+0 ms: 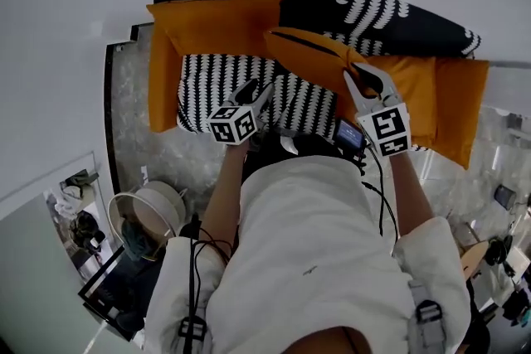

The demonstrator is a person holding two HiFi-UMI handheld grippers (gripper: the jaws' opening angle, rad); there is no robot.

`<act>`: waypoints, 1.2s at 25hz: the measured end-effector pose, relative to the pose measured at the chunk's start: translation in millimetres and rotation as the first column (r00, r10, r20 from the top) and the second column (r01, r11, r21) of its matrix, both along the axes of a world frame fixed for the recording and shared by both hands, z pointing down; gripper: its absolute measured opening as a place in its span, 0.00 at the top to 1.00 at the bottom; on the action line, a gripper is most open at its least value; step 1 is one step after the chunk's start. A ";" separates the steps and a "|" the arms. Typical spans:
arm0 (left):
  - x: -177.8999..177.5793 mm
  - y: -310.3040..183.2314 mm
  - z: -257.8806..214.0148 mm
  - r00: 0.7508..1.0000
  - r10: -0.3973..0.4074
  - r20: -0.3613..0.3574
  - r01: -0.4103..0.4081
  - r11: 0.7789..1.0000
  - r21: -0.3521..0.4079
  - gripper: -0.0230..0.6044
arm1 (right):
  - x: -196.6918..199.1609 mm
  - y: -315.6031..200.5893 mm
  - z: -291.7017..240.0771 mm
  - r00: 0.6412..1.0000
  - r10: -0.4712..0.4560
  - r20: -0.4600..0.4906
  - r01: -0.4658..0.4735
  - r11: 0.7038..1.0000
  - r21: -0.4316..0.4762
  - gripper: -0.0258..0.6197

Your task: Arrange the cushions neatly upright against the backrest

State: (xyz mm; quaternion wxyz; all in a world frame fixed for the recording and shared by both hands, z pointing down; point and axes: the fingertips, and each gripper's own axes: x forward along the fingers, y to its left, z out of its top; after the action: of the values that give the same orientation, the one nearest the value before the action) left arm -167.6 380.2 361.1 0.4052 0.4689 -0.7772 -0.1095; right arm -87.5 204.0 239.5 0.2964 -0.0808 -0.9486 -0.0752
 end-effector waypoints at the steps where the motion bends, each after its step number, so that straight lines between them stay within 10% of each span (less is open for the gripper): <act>1: -8.0 6.5 1.9 0.999 -0.018 -0.028 0.018 1.000 0.016 0.63 | -5.6 9.0 -7.8 1.000 -0.014 0.005 0.014 1.000 0.012 0.85; 11: -92.8 56.7 -1.2 0.984 -0.083 -0.156 0.113 0.975 0.192 0.42 | -57.6 80.4 -81.2 0.992 -0.104 0.073 0.101 0.994 0.049 0.85; 22: -149.4 78.0 -51.8 0.977 0.057 -0.203 0.068 0.826 0.559 0.36 | -105.6 129.4 -132.3 0.953 -0.180 0.244 0.181 0.983 0.019 0.85; 30: -186.9 92.2 -55.5 0.995 0.037 -0.093 0.020 0.841 0.540 0.58 | -127.5 136.8 -131.0 0.954 -0.145 0.262 0.159 0.987 -0.031 0.85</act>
State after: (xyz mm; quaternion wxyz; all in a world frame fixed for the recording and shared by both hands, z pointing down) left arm -354.5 472.4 305.6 0.2955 0.5614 -0.6915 -0.3454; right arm -215.0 340.8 108.5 0.1611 -0.1506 -0.9718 -0.0830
